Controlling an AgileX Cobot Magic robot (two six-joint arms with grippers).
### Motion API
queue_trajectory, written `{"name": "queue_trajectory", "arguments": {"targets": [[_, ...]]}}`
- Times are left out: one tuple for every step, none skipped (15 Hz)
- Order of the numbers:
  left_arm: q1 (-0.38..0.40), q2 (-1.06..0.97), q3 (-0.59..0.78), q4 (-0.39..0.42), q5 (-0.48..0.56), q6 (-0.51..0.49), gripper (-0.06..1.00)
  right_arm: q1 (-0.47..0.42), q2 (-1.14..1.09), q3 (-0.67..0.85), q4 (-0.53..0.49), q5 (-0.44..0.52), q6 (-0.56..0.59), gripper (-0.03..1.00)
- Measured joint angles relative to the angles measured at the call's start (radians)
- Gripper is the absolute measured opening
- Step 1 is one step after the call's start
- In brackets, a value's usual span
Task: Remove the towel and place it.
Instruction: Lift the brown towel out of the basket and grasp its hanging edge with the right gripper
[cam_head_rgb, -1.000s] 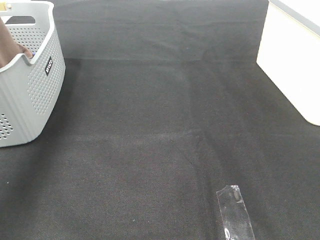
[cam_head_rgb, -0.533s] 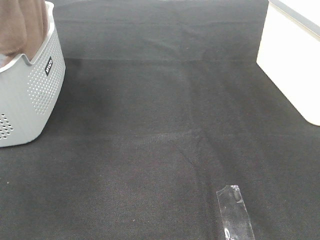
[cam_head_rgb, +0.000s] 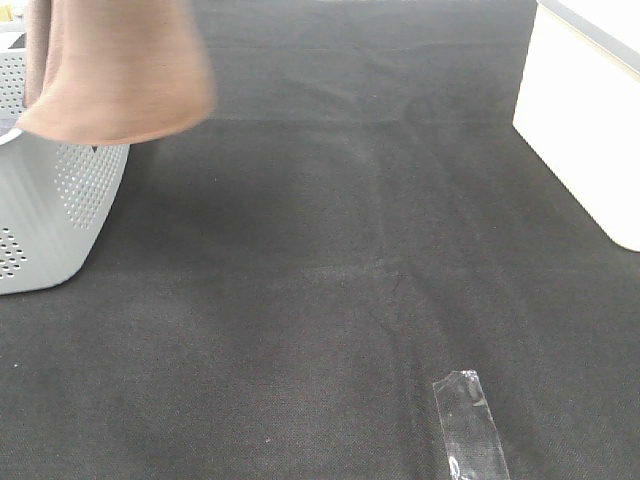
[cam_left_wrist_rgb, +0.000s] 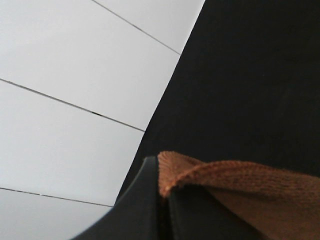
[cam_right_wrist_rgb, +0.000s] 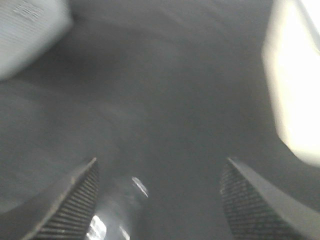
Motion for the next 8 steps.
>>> {"name": "queue_trajectory", "arguments": {"targets": [[-0.011,0.0,0.0,0.0,0.006,-0.026,0.0,0.0,0.076,0.0,0.12,-0.055,-0.122,0.68],[-0.016,0.0,0.0,-0.007,0.02,-0.037,0.0,0.0,0.211,0.0,0.311,-0.117,-0.344,0.68],[-0.016,0.0,0.0,-0.01,0.024,-0.038,0.0,0.0,0.315,0.0,0.441,-0.133,-0.508,0.68],[-0.016,0.0,0.0,-0.026,0.031,-0.038,0.0,0.0,0.359,0.0,0.514,-0.136,-0.601,0.68],[-0.016,0.0,0.0,-0.071,0.038,-0.013,0.0,0.0,0.575,0.0,0.778,-0.135,-0.939,0.7],[-0.016,0.0,0.0,-0.071,0.038,-0.013,0.0,0.0,0.575,0.0,0.778,-0.135,-0.939,0.7],[-0.016,0.0,0.0,-0.129,0.045,0.006,0.0,0.0,0.775,0.0,1.017,-0.099,-1.232,0.79],[-0.016,0.0,0.0,-0.168,0.048,0.01,0.0,0.0,0.87,0.0,1.141,-0.054,-1.359,0.82]]}}
